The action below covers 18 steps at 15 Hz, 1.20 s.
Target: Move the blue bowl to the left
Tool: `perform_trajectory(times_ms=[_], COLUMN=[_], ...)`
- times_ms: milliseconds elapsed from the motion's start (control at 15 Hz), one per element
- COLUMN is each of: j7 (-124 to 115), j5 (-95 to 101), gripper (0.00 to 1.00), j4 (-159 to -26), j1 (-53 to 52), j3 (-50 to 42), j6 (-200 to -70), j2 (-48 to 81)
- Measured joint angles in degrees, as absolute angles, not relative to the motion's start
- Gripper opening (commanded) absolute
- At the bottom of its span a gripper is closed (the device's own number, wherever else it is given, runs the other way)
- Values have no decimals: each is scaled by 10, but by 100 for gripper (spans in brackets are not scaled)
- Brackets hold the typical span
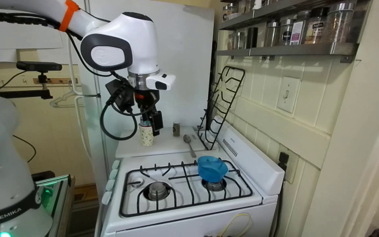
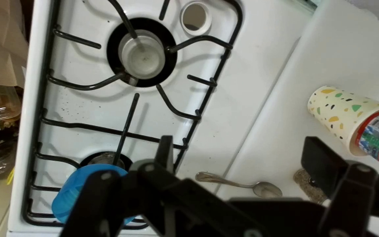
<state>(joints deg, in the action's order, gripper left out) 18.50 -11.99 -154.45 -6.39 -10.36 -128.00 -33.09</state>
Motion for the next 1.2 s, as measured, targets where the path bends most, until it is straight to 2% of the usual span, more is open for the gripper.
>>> perform_trajectory(times_ms=[600, 1200], j7=[228, 283], j5=[89, 122], gripper=[100, 100], j4=[-1521, -1482], j1=[1, 0], j3=[-72, -70], j6=[-1316, -1327], j2=[-257, -203])
